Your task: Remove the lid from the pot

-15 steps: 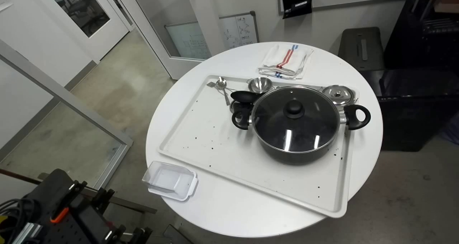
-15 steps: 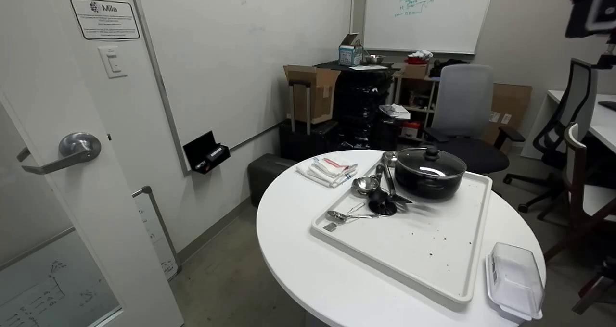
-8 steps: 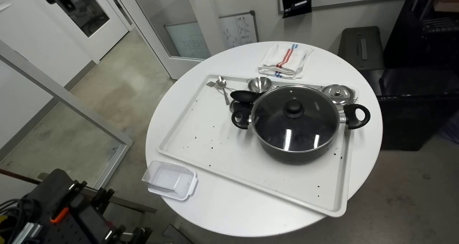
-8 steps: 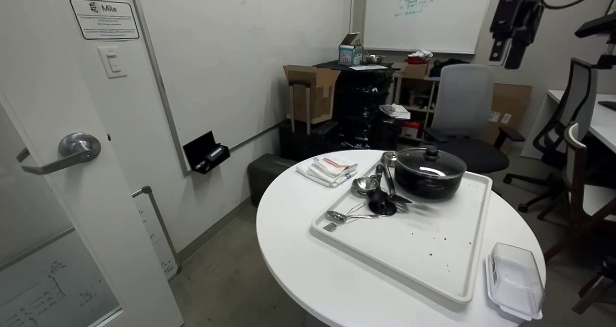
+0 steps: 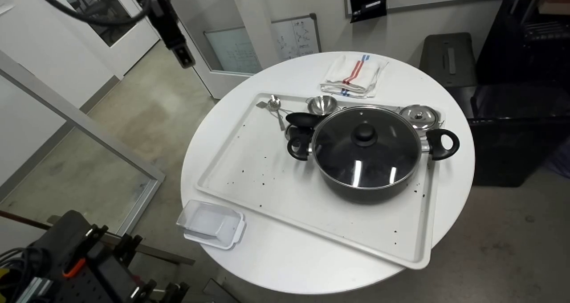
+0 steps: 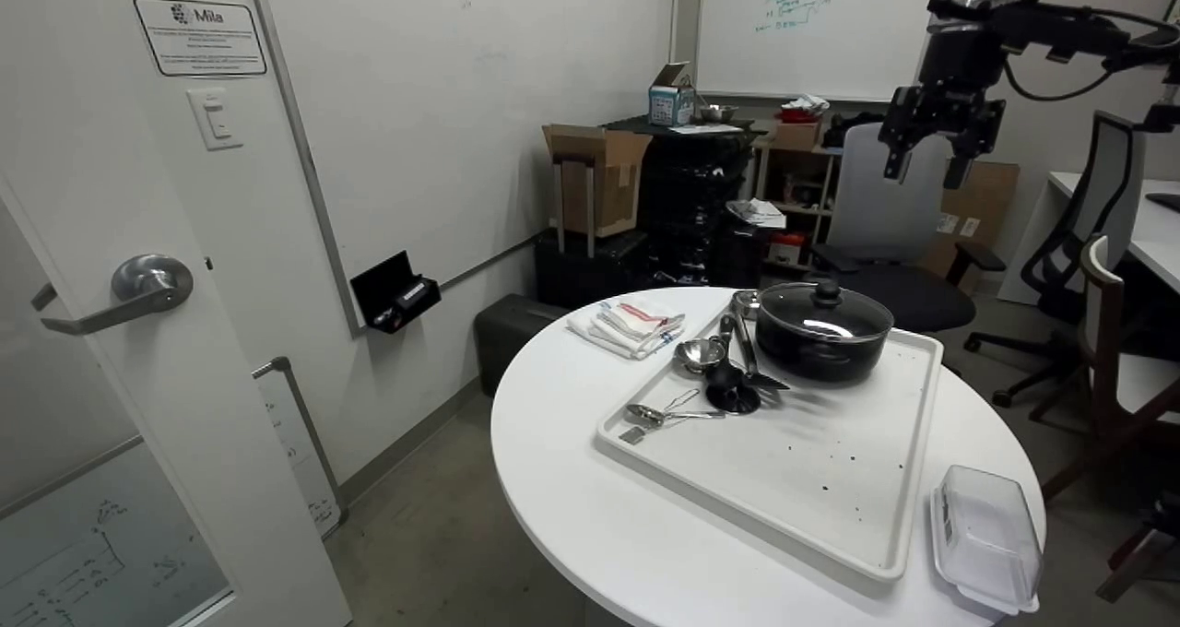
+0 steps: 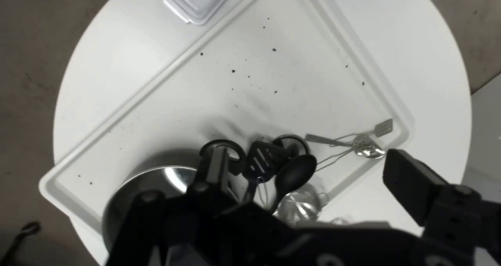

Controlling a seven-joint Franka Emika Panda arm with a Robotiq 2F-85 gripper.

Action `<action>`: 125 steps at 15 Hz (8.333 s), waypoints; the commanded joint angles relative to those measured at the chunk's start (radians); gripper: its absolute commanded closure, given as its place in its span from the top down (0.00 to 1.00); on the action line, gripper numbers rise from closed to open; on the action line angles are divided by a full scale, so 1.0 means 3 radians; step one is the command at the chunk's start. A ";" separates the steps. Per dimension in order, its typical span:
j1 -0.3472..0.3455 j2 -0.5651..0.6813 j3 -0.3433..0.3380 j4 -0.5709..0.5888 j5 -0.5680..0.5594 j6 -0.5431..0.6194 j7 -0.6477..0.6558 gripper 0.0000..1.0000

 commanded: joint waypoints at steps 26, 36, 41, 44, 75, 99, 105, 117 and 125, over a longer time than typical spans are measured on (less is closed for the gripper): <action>-0.0442 0.2923 -0.0536 0.2541 0.0194 0.0725 0.1977 1.00; -0.0498 0.3495 -0.0492 0.3200 0.0160 0.0480 0.2018 1.00; -0.0540 0.3621 -0.0482 0.3405 0.0162 0.0371 0.2011 0.72; -0.0568 0.3664 -0.0471 0.3479 0.0165 0.0341 0.2013 0.52; 0.0685 0.2046 -0.0185 0.1566 -0.0426 0.0900 0.1365 0.25; 0.0870 0.2677 -0.0136 0.1099 -0.0679 0.1727 0.0310 0.25; 0.0987 0.3001 -0.0166 0.1453 -0.0720 0.1713 0.0235 0.25; 0.1060 0.3184 -0.0105 0.1649 -0.0797 0.1627 0.0007 0.25; 0.1116 0.2831 -0.0126 0.1270 -0.0783 0.1824 0.0063 1.00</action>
